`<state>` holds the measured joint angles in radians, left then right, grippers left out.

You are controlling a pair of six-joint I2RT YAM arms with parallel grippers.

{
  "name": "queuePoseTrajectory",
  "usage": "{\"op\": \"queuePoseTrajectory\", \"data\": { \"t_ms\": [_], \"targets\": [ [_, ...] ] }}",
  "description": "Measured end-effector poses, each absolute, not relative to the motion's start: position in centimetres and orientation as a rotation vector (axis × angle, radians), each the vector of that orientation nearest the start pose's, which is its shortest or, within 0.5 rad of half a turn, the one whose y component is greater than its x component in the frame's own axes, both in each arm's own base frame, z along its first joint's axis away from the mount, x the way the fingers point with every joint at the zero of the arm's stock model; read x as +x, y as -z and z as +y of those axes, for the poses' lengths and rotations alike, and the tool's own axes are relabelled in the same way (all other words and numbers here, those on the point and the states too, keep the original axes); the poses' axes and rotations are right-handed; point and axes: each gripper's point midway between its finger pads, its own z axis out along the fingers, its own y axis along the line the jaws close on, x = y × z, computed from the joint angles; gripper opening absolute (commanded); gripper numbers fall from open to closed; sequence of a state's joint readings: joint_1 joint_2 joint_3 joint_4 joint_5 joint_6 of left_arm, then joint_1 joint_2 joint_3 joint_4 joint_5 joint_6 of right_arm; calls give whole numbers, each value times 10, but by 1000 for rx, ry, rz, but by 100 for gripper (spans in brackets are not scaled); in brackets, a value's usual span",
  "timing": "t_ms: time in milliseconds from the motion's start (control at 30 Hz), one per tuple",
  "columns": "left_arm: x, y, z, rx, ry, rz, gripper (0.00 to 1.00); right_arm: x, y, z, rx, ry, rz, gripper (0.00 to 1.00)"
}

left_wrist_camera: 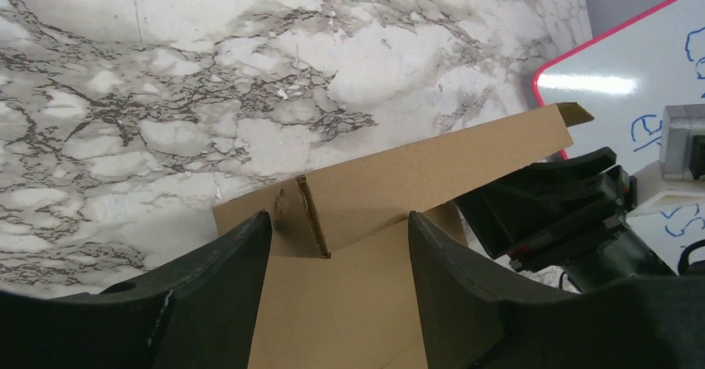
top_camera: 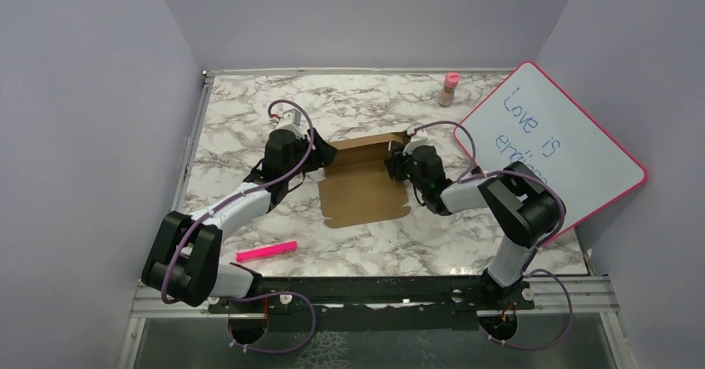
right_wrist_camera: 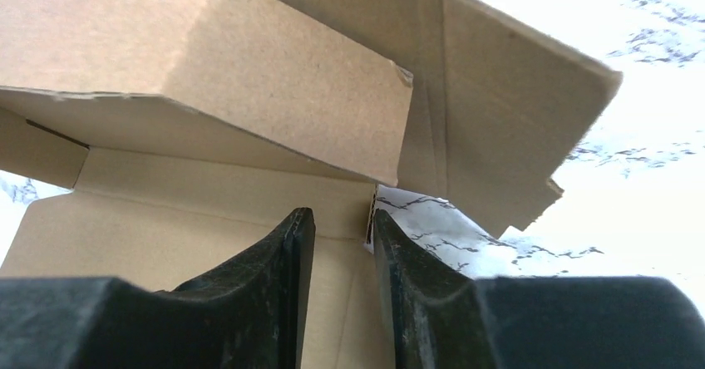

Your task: Fold the paper box

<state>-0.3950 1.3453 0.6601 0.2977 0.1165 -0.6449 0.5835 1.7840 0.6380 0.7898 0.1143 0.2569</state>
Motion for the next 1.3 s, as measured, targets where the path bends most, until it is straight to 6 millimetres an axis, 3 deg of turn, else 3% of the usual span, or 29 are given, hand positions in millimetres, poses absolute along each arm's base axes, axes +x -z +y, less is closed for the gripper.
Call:
{"op": "queuePoseTrajectory", "data": {
  "t_ms": [267,500,700,800,1067,1300],
  "targets": [
    [359,-140,-189,-179,722,2034,66,380,-93,234,-222,-445,1858,43],
    [362,-166,-179,-174,659,1986,68,373,-118,215,-214,-393,1832,50],
    [357,-201,-172,-152,607,1910,69,379,-122,171,-162,-337,1837,53],
    [350,-212,-179,-115,598,1893,69,384,-122,157,-176,-341,1835,54],
    [314,-211,-226,75,613,1918,68,385,-115,181,-427,-419,1798,54],
    [301,-213,-240,152,610,1908,75,399,-102,180,-521,-385,1796,52]
  ]
}}
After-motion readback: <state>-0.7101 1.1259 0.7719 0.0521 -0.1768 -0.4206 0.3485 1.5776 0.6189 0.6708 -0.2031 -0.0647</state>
